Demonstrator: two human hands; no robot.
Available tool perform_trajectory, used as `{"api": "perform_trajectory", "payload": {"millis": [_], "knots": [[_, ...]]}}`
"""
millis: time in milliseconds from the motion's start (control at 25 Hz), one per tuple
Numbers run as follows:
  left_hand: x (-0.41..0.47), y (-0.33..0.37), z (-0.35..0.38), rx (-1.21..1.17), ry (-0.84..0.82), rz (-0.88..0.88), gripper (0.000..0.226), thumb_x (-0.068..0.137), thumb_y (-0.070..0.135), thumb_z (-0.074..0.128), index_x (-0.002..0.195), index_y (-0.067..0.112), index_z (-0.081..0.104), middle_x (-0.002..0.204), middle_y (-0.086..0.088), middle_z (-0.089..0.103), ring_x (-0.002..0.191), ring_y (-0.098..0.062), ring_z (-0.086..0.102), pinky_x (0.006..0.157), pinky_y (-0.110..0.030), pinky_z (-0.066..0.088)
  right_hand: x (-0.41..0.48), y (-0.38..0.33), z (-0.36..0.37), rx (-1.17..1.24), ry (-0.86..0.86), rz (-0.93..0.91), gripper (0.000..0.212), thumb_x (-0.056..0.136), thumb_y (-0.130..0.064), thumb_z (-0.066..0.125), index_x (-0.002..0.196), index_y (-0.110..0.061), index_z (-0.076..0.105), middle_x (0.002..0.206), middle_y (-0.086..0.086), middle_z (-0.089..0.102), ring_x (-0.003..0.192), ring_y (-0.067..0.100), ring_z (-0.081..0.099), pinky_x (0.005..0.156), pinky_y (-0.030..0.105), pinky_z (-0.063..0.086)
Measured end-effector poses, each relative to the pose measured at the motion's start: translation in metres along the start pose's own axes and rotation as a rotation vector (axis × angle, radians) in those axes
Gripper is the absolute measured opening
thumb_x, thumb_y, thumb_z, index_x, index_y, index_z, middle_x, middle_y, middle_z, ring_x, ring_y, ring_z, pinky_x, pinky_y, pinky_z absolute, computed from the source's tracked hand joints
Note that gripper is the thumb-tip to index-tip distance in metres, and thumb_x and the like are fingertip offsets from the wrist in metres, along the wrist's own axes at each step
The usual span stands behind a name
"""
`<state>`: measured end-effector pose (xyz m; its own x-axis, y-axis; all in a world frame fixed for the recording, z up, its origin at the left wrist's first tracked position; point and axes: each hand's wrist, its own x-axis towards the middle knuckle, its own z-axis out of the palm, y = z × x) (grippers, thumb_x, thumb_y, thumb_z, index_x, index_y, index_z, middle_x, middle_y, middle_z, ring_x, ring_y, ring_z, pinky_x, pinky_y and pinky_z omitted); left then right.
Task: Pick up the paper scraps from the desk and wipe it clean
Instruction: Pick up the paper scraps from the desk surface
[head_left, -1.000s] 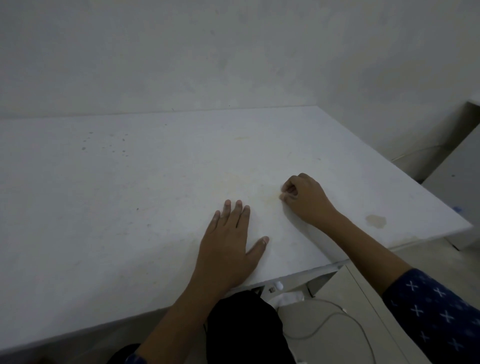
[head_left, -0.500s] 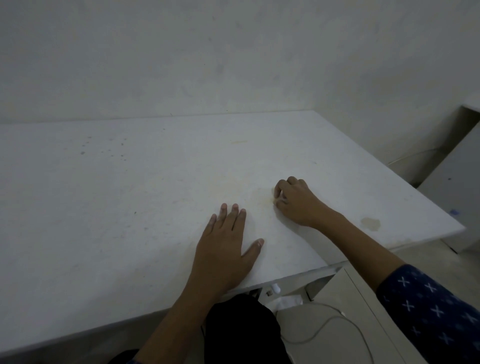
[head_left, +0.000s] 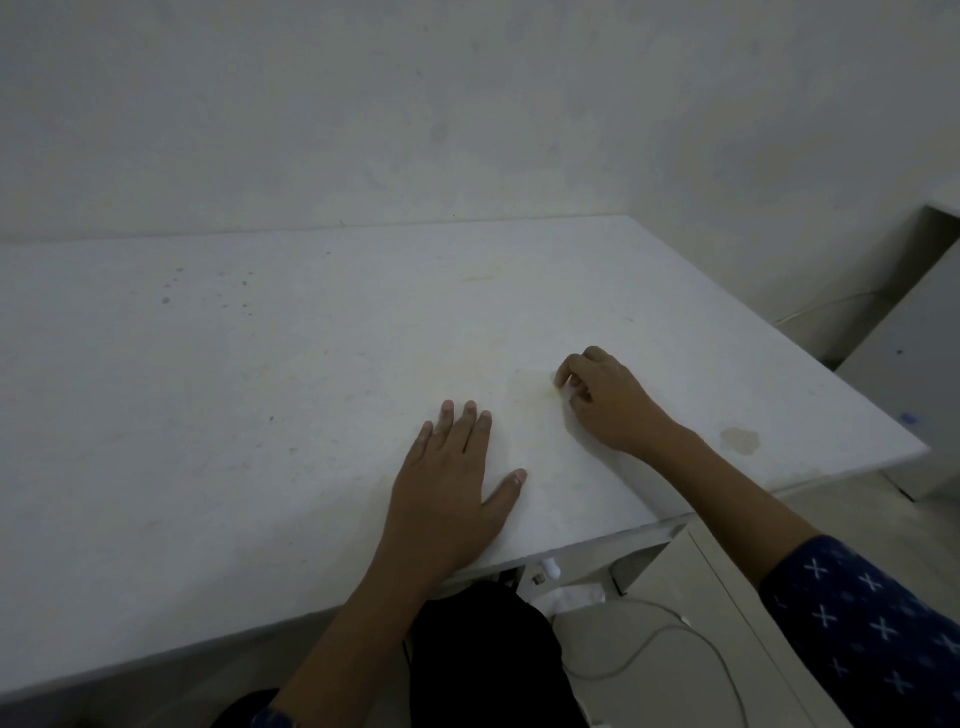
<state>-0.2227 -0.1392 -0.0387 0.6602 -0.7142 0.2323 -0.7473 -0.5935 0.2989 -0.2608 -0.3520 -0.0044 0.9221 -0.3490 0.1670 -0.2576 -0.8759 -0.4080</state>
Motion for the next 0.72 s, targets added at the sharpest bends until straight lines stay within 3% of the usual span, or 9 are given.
{"api": "perform_trajectory", "payload": {"millis": [400,560,720], "knots": [[0.000,0.000,0.000,0.011,-0.007,-0.003,0.089,0.075,0.066,0.000,0.150,0.018,0.009,0.158,0.000,0.005,0.146,-0.015,-0.004,0.112,-0.026,-0.010,0.005,-0.003,0.003,-0.008,-0.020,0.012,0.021,0.083,0.005,0.041,0.090,-0.005,0.058,0.093,0.004,0.044,0.088,0.018,0.041,0.073,0.022,0.031],[0.000,0.000,0.000,-0.009,-0.006,-0.002,0.090,0.075,0.066,0.001,0.150,0.018,0.011,0.158,-0.001,0.006,0.146,-0.016,-0.003,0.113,-0.027,-0.008,0.002,-0.004,0.006,0.069,0.049,0.095,0.022,0.083,0.004,0.043,0.098,-0.004,0.058,0.095,0.004,0.046,0.090,0.019,0.044,0.079,0.028,0.040],[0.000,0.000,0.000,-0.001,-0.007,-0.003,0.089,0.075,0.066,0.000,0.150,0.019,0.009,0.158,0.000,0.005,0.146,-0.015,-0.004,0.113,-0.027,-0.008,-0.003,-0.011,0.009,0.124,0.090,0.203,0.029,0.086,0.001,0.046,0.107,-0.004,0.065,0.106,0.007,0.052,0.096,0.018,0.050,0.081,0.018,0.033]]}}
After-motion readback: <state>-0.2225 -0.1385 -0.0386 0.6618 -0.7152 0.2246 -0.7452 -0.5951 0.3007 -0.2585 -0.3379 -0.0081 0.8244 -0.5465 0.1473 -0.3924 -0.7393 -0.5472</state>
